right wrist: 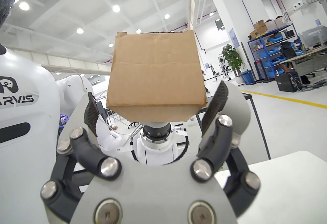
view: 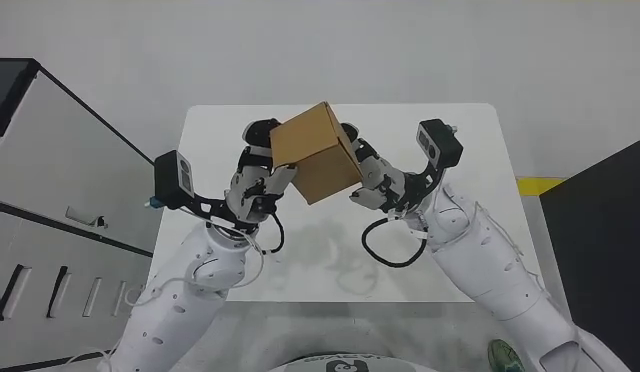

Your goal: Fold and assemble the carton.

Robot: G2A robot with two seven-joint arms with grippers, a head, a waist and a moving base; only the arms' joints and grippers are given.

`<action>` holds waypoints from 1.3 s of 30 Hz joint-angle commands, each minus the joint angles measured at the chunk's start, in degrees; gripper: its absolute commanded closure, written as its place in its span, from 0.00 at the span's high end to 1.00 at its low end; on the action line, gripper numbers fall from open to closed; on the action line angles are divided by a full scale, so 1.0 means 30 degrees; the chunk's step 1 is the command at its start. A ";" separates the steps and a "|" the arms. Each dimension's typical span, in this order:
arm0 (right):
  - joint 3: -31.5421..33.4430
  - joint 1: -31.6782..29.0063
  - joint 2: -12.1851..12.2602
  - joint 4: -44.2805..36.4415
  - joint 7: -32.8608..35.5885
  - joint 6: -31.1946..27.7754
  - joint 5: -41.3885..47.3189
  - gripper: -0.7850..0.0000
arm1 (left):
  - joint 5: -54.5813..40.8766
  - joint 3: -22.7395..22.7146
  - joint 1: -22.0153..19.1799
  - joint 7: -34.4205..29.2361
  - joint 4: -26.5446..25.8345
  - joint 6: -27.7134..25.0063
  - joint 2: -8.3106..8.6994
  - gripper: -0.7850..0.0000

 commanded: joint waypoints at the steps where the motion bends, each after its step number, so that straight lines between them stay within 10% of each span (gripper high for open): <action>1: -0.0162 0.0085 0.0089 0.0012 -0.0380 0.0000 -0.0137 1.00 | -0.0005 -0.0024 0.0064 -0.0059 -0.0024 -0.0047 -0.0031 0.00; 27: -0.2802 0.1415 0.1313 0.0388 -0.5231 0.0000 -0.2411 0.74 | 0.0070 -0.0532 0.0618 -0.0624 -0.0349 -0.0506 -0.0412 0.00; 36: -0.3657 0.1919 0.1732 0.0583 -0.6942 0.0000 -0.3383 0.24 | 0.0102 -0.0700 0.0727 -0.0790 -0.0387 -0.0637 -0.0532 0.00; 39: -0.3934 0.2091 0.1863 0.0679 -0.7445 0.0000 -0.3647 0.00 | 0.0073 -0.0747 0.0770 -0.0869 -0.0401 -0.0655 -0.0571 0.33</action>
